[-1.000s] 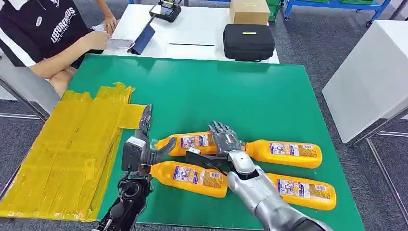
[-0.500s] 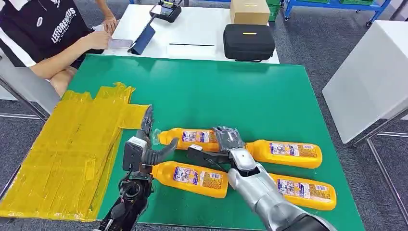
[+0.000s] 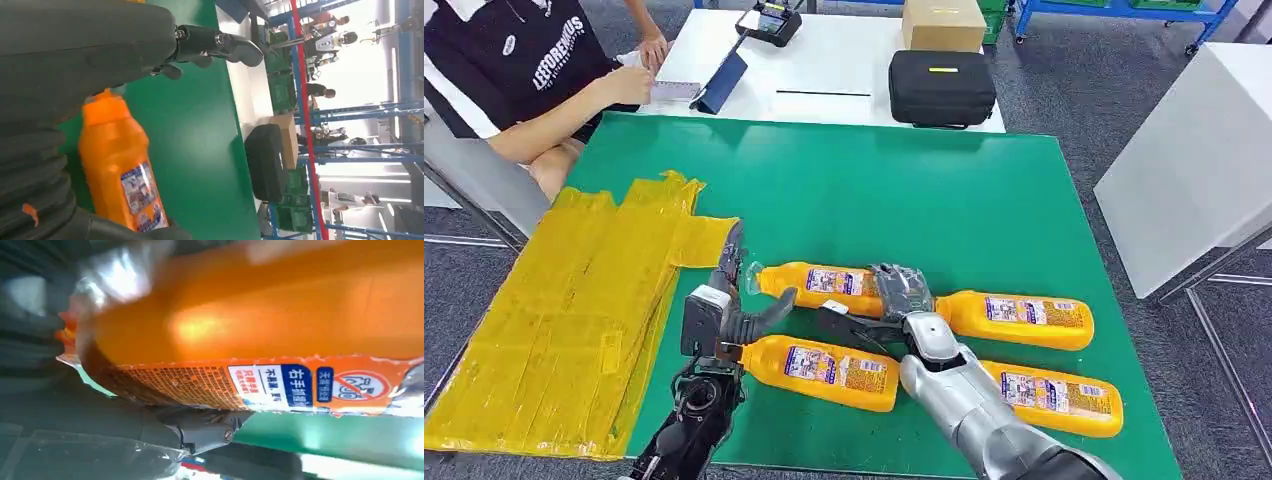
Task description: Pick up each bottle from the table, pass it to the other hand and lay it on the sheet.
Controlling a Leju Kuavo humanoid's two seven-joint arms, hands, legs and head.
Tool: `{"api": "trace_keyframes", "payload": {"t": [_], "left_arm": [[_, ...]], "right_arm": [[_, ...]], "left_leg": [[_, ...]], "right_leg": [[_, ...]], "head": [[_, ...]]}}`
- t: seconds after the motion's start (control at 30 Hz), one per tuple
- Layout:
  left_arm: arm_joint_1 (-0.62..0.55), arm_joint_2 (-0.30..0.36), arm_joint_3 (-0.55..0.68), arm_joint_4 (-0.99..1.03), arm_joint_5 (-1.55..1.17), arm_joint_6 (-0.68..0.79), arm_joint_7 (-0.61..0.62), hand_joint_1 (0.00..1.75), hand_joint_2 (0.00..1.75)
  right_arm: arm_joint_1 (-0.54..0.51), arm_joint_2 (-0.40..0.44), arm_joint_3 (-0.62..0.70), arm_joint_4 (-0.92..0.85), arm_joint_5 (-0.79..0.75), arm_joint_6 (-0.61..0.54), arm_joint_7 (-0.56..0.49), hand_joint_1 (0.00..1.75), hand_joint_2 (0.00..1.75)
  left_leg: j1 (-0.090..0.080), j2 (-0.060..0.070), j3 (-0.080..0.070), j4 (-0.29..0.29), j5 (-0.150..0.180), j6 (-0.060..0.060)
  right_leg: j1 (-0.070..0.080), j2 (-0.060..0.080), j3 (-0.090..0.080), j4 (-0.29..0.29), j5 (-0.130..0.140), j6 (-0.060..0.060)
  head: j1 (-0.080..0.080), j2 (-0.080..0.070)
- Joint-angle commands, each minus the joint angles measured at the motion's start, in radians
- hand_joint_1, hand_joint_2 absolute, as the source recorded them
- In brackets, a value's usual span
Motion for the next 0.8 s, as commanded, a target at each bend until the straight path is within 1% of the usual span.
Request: {"api": "trace_keyframes", "payload": {"t": [0.03, 0.07, 0.1, 0.17, 0.2, 0.27, 0.3, 0.33, 0.37, 0.4, 0.47, 0.5, 0.53, 0.57, 0.6, 0.63, 0.67, 0.7, 0.73, 0.77, 0.8], "left_arm": [[0.023, 0.024, 0.001, -0.051, -0.007, -0.014, 0.003, 0.0, 1.75], [0.025, 0.025, 0.0, -0.059, -0.008, -0.011, 0.003, 0.0, 1.75], [0.028, 0.025, 0.001, -0.064, -0.011, -0.009, 0.003, 0.0, 1.75], [0.028, 0.025, 0.001, -0.064, -0.011, -0.009, 0.003, 0.0, 1.75], [0.028, 0.025, 0.001, -0.064, -0.011, -0.009, 0.003, 0.0, 1.75], [0.028, 0.025, 0.001, -0.064, -0.011, -0.009, 0.003, 0.0, 1.75], [0.028, 0.025, 0.001, -0.064, -0.011, -0.009, 0.003, 0.0, 1.75], [0.03, 0.026, 0.001, -0.072, -0.011, -0.008, 0.003, 0.0, 1.75], [0.033, 0.026, 0.005, -0.079, -0.004, -0.015, 0.003, 0.0, 1.75], [0.037, 0.029, 0.008, -0.089, -0.006, -0.011, 0.003, 0.0, 1.75], [0.041, 0.031, 0.01, -0.098, -0.006, -0.007, 0.003, 0.0, 1.75], [0.042, 0.033, 0.012, -0.102, 0.001, -0.017, 0.003, 0.0, 1.75], [0.042, 0.033, 0.012, -0.104, 0.003, -0.021, 0.003, 0.0, 1.75], [0.038, 0.034, 0.01, -0.103, 0.004, -0.03, 0.003, 0.0, 1.75], [0.035, 0.034, 0.009, -0.1, 0.005, -0.035, 0.003, 0.0, 1.75], [0.024, 0.032, 0.01, -0.077, 0.013, -0.058, 0.003, 0.0, 1.75], [0.01, 0.028, 0.013, -0.044, 0.025, -0.083, 0.003, 0.0, 1.75], [-0.013, 0.023, 0.024, -0.005, 0.043, -0.124, 0.01, 0.0, 1.75], [-0.041, 0.02, 0.029, 0.028, 0.046, -0.16, 0.02, 0.0, 1.75], [-0.06, 0.023, 0.023, 0.043, 0.046, -0.198, 0.03, 0.0, 1.75], [-0.082, 0.022, 0.022, 0.056, 0.052, -0.239, 0.051, 0.0, 1.75]], "right_arm": [[0.04, 0.045, -0.239, -0.07, -0.191, -0.227, -0.164, 1.75, 1.75], [0.046, 0.048, -0.252, -0.083, -0.21, -0.241, -0.184, 1.75, 1.75], [0.048, 0.049, -0.256, -0.092, -0.217, -0.245, -0.193, 1.75, 1.75], [0.048, 0.049, -0.256, -0.092, -0.217, -0.245, -0.193, 1.75, 1.75], [0.048, 0.049, -0.256, -0.092, -0.217, -0.245, -0.193, 1.75, 1.75], [0.048, 0.049, -0.256, -0.092, -0.217, -0.245, -0.193, 1.75, 1.75], [0.048, 0.049, -0.256, -0.092, -0.217, -0.245, -0.193, 1.75, 1.75], [0.053, 0.053, -0.271, -0.1, -0.237, -0.27, -0.215, 1.75, 1.75], [0.054, 0.06, -0.291, -0.109, -0.272, -0.283, -0.25, 1.75, 1.75], [0.055, 0.067, -0.313, -0.121, -0.317, -0.285, -0.291, 1.75, 1.75], [0.06, 0.071, -0.332, -0.138, -0.362, -0.295, -0.327, 1.75, 1.75], [0.066, 0.075, -0.344, -0.153, -0.388, -0.307, -0.349, 1.75, 1.75], [0.067, 0.075, -0.35, -0.157, -0.409, -0.305, -0.366, 1.75, 1.75], [0.07, 0.077, -0.36, -0.165, -0.439, -0.301, -0.391, 1.75, 1.75], [0.073, 0.079, -0.366, -0.172, -0.457, -0.304, -0.409, 1.75, 1.75], [0.076, 0.081, -0.37, -0.181, -0.478, -0.302, -0.431, 1.75, 1.75], [0.078, 0.081, -0.37, -0.184, -0.493, -0.294, -0.448, 1.75, 1.75], [0.079, 0.083, -0.368, -0.188, -0.516, -0.289, -0.469, 1.75, 1.75], [0.081, 0.08, -0.342, -0.187, -0.534, -0.261, -0.498, 1.75, 1.75], [0.082, 0.08, -0.328, -0.187, -0.541, -0.241, -0.5, 1.75, 1.75], [0.086, 0.084, -0.313, -0.192, -0.55, -0.219, -0.509, 1.75, 1.75]], "left_leg": [[0.0, 0.001, 0.002, 0.0, -0.002, -0.001], [0.0, 0.002, 0.0, 0.0, -0.001, -0.001], [0.0, 0.003, 0.002, 0.0, -0.003, -0.002], [0.0, 0.002, -0.001, 0.0, -0.001, -0.001], [0.0, 0.001, 0.003, 0.0, -0.003, -0.002], [0.0, 0.001, 0.0, 0.0, -0.002, -0.001], [0.0, 0.002, 0.003, 0.0, -0.003, -0.002], [0.0, 0.002, 0.001, 0.0, -0.003, -0.002], [0.0, 0.003, 0.003, 0.0, -0.004, -0.002], [0.0, 0.002, 0.002, 0.0, -0.004, -0.002], [0.0, 0.001, -0.002, -0.001, -0.002, -0.001], [0.0, 0.002, 0.002, 0.0, -0.004, -0.002], [0.0, 0.002, 0.0, 0.0, -0.003, -0.002], [0.0, 0.003, 0.003, 0.0, -0.004, -0.002], [0.0, 0.002, 0.002, 0.0, -0.004, -0.002], [0.0, 0.001, 0.0, -0.001, -0.003, -0.002], [0.0, 0.002, 0.002, 0.0, -0.004, -0.002], [0.0, 0.001, 0.001, -0.001, -0.003, -0.002], [0.0, 0.001, 0.0, -0.001, -0.003, -0.002], [0.0, 0.001, 0.003, 0.0, -0.004, -0.002], [0.0, 0.0, 0.0, 0.0, -0.003, -0.002]], "right_leg": [[0.0, 0.0, 0.002, 0.0, -0.002, -0.001], [0.0, 0.001, 0.0, 0.0, -0.001, -0.001], [0.0, 0.002, 0.002, 0.001, -0.002, -0.002], [0.0, 0.0, -0.001, 0.0, -0.001, -0.001], [0.0, 0.0, 0.002, 0.001, -0.003, -0.002], [0.001, 0.0, 0.0, 0.0, -0.001, -0.001], [0.0, 0.0, 0.002, 0.0, -0.003, -0.002], [0.0, 0.001, 0.0, 0.0, -0.002, -0.001], [0.0, 0.001, 0.002, 0.001, -0.003, -0.002], [0.0, 0.001, 0.001, 0.001, -0.003, -0.002], [0.0, 0.0, -0.002, 0.0, -0.001, -0.001], [0.0, 0.0, 0.001, 0.001, -0.003, -0.002], [0.0, 0.001, 0.0, 0.0, -0.002, -0.001], [0.0, 0.001, 0.002, 0.001, -0.003, -0.002], [0.0, 0.0, 0.001, 0.0, -0.003, -0.002], [0.0, 0.0, 0.0, 0.0, -0.002, -0.001], [0.0, 0.0, 0.002, 0.001, -0.003, -0.002], [0.0, 0.0, 0.001, 0.0, -0.003, -0.002], [0.0, -0.001, 0.0, 0.0, -0.002, -0.001], [0.0, -0.001, 0.002, 0.001, -0.004, -0.002], [0.0, -0.001, 0.0, 0.0, -0.002, -0.002]], "head": [[0.001, 0.0], [0.0, 0.0], [0.0, 0.0], [0.0, 0.0], [0.0, 0.0], [0.0, 0.0], [0.0, 0.0], [0.0, 0.0], [0.0, 0.0], [0.0, 0.0], [0.001, 0.0], [0.0, 0.0], [0.0, 0.0], [0.0, 0.0], [0.0, 0.0], [0.0, 0.0], [0.0, 0.0], [0.0, 0.0], [0.0, 0.0], [0.0, 0.0], [0.0, 0.0]]}}
